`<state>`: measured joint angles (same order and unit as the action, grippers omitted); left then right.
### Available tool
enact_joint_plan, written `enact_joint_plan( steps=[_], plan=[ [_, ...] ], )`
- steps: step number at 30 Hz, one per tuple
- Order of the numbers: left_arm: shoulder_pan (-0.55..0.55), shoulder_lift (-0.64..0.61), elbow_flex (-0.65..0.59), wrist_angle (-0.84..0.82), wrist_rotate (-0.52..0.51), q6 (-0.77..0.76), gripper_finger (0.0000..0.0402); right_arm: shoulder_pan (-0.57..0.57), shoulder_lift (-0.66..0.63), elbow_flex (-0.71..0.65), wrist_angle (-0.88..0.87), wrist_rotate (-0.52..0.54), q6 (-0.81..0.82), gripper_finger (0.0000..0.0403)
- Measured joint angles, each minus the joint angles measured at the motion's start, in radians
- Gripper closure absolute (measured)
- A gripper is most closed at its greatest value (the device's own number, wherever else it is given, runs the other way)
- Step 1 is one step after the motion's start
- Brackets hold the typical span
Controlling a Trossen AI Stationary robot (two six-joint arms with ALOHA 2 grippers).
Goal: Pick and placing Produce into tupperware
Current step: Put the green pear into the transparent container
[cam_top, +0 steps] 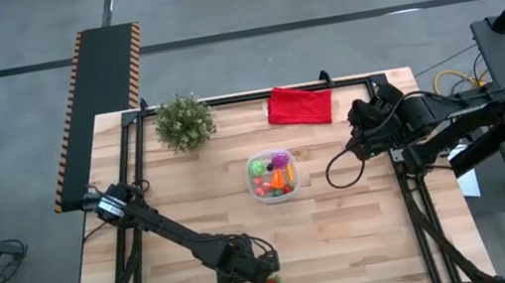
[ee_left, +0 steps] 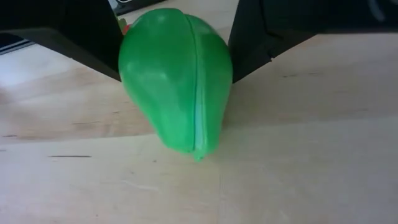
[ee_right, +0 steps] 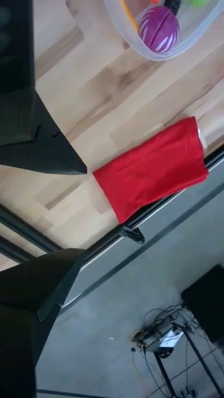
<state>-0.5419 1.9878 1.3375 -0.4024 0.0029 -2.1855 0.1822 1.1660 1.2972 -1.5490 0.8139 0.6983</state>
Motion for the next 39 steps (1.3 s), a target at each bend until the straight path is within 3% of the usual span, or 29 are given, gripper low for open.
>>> enact_joint_plan(
  steps=[6, 12, 19, 30, 39],
  plan=[
    [0.004, -0.002, 0.000, 0.000, -0.005, 0.019, 0.0193, 0.000, 0.000, 0.000, 0.017, 0.000, 0.000, 0.0204],
    [0.012, -0.010, 0.006, -0.006, -0.020, 0.054, 0.0166, 0.000, 0.000, 0.000, 0.018, 0.000, -0.001, 0.0204],
    [0.064, -0.073, 0.006, -0.030, -0.106, 0.156, 0.0161, 0.000, 0.000, 0.000, 0.018, -0.001, -0.004, 0.0204],
    [0.322, -0.179, -0.004, -0.136, -0.141, 0.541, 0.0160, 0.001, 0.000, 0.000, 0.017, -0.031, -0.003, 0.0204],
    [0.539, -0.185, -0.001, -0.133, -0.063, 0.819, 0.0160, 0.001, -0.001, 0.000, 0.014, -0.036, -0.003, 0.0204]
  ],
)
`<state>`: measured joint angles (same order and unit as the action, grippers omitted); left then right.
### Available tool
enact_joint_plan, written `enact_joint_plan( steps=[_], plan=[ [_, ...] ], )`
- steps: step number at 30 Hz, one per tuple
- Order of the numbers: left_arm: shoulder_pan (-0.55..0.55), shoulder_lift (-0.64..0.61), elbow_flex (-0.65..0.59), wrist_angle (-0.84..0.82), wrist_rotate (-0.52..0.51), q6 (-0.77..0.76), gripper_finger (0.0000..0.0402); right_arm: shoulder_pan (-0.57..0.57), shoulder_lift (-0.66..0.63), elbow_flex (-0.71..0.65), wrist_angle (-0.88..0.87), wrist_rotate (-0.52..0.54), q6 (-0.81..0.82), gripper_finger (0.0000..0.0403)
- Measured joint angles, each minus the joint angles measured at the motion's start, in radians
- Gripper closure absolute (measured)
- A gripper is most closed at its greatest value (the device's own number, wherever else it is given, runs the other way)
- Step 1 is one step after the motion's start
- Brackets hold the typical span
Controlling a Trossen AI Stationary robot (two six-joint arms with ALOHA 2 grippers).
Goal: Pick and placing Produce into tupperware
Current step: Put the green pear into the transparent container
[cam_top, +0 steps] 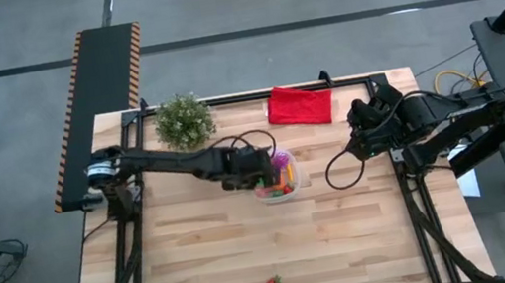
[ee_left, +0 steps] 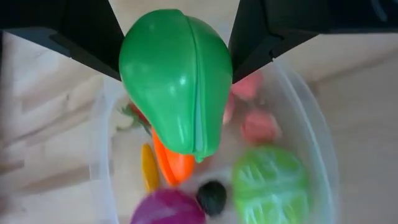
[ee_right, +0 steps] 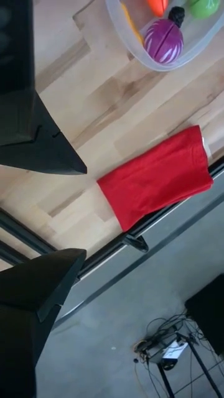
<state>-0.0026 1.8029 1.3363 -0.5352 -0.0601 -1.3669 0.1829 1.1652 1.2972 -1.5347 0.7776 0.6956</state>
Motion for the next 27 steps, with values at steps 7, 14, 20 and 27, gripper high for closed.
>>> enact_joint_plan(
  steps=[7, 14, 20, 27],
  plan=[
    [0.034, 0.001, 0.006, 0.008, 0.024, 0.040, 0.0160, 0.000, 0.000, 0.000, -0.002, 0.000, 0.000, 0.0204],
    [0.035, 0.002, 0.001, 0.039, 0.024, 0.069, 0.0159, 0.000, 0.000, 0.000, -0.002, 0.000, 0.003, 0.0204],
    [0.034, 0.021, -0.002, 0.086, 0.029, 0.074, 0.0159, 0.000, 0.000, 0.000, -0.002, 0.000, 0.003, 0.0204],
    [0.034, 0.049, -0.003, 0.101, 0.032, 0.073, 0.0159, 0.000, 0.000, 0.000, -0.002, 0.000, 0.003, 0.0204]
  ],
)
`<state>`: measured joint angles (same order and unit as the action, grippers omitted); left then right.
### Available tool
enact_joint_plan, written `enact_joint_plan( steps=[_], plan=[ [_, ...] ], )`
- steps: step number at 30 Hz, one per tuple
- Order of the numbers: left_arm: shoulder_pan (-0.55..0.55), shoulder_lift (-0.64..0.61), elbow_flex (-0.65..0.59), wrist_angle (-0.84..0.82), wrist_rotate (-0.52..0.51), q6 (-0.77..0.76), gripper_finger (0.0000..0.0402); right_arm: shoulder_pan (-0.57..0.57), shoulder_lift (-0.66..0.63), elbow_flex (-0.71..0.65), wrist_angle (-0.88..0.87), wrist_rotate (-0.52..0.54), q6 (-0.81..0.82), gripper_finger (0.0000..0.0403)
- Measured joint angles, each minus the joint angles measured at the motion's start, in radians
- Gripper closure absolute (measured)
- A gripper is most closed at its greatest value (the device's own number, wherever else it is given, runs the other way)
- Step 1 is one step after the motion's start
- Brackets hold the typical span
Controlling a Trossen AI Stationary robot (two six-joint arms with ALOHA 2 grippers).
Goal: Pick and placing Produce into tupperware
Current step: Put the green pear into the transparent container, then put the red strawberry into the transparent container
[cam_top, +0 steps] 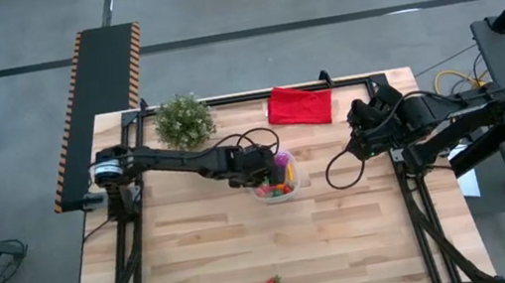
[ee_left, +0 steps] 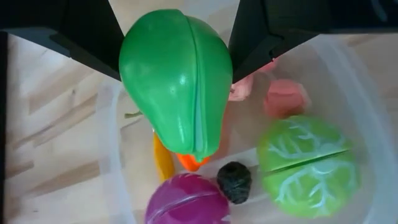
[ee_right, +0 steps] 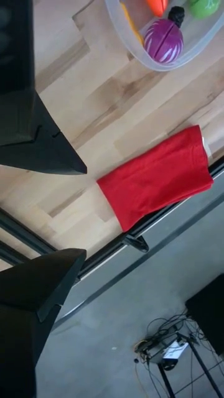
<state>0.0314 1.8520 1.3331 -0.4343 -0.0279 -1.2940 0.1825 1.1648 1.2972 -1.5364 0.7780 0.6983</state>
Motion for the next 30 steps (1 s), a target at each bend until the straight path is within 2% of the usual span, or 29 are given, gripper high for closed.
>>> enact_joint_plan(
  steps=[11, 16, 25, 30],
  plan=[
    [0.004, 0.001, 0.003, 0.129, -0.017, 0.117, 0.0159, 0.000, 0.000, 0.000, 0.000, 0.000, -0.001, 0.0204],
    [0.004, 0.001, 0.003, 0.147, -0.086, 0.123, 0.0157, 0.000, 0.000, 0.000, -0.002, 0.000, -0.004, 0.0204],
    [-0.001, 0.001, 0.000, 0.130, -0.073, 0.123, 0.0085, 0.000, 0.000, 0.000, -0.005, 0.001, -0.018, 0.0204],
    [-0.001, 0.001, 0.003, 0.103, -0.027, 0.123, 0.0073, 0.000, 0.000, 0.000, -0.005, 0.005, -0.019, 0.0204]
  ],
)
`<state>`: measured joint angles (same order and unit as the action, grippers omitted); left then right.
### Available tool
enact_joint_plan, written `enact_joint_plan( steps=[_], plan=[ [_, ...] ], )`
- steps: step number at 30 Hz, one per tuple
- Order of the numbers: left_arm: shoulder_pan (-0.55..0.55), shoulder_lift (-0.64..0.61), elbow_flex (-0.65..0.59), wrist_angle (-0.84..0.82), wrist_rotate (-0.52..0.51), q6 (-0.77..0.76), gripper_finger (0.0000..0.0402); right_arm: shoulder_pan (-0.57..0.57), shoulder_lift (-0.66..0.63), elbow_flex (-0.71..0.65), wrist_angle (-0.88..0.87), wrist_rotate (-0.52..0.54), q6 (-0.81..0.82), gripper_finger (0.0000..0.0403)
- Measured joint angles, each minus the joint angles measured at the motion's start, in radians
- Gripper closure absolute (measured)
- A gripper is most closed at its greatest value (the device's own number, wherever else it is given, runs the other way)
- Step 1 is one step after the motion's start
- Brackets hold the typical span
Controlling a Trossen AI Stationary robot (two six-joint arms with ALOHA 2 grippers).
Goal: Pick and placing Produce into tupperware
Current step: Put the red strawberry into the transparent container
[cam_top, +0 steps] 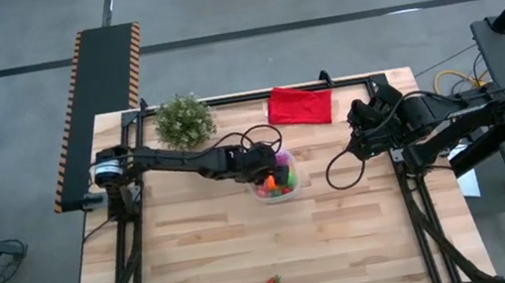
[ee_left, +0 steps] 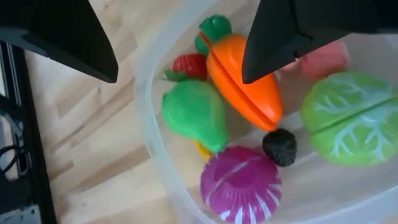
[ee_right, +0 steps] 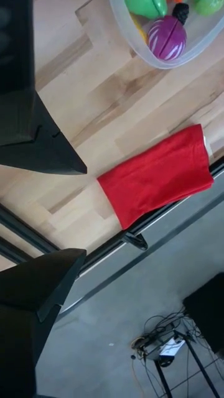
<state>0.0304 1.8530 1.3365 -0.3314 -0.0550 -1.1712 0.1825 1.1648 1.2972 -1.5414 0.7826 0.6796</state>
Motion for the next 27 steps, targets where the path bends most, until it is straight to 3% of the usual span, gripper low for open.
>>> enact_joint_plan(
  steps=[6, 11, 15, 19, 24, 27],
  plan=[
    [-0.080, -0.018, 0.003, -0.006, 0.037, 0.002, 0.0073, 0.000, 0.000, 0.000, 0.000, 0.001, -0.002, 0.0204],
    [-0.234, -0.059, 0.010, -0.097, 0.035, -0.086, 0.0084, 0.000, 0.000, 0.000, -0.001, 0.001, -0.003, 0.0204],
    [-0.385, -0.082, 0.025, -0.224, -0.037, -0.178, 0.0106, 0.000, 0.000, 0.000, 0.000, 0.002, 0.000, 0.0204],
    [-0.541, -0.087, 0.067, -0.154, -0.149, 0.006, 0.0122, 0.000, 0.000, 0.000, 0.002, 0.004, 0.000, 0.0204],
    [-0.672, -0.060, 0.092, -0.009, -0.282, 0.480, 0.0125, 0.000, 0.000, 0.000, 0.005, 0.003, 0.010, 0.0204],
    [-0.694, -0.029, 0.113, 0.052, -0.292, 0.569, 0.0125, 0.000, 0.000, 0.000, 0.005, -0.003, 0.017, 0.0204]
  ],
)
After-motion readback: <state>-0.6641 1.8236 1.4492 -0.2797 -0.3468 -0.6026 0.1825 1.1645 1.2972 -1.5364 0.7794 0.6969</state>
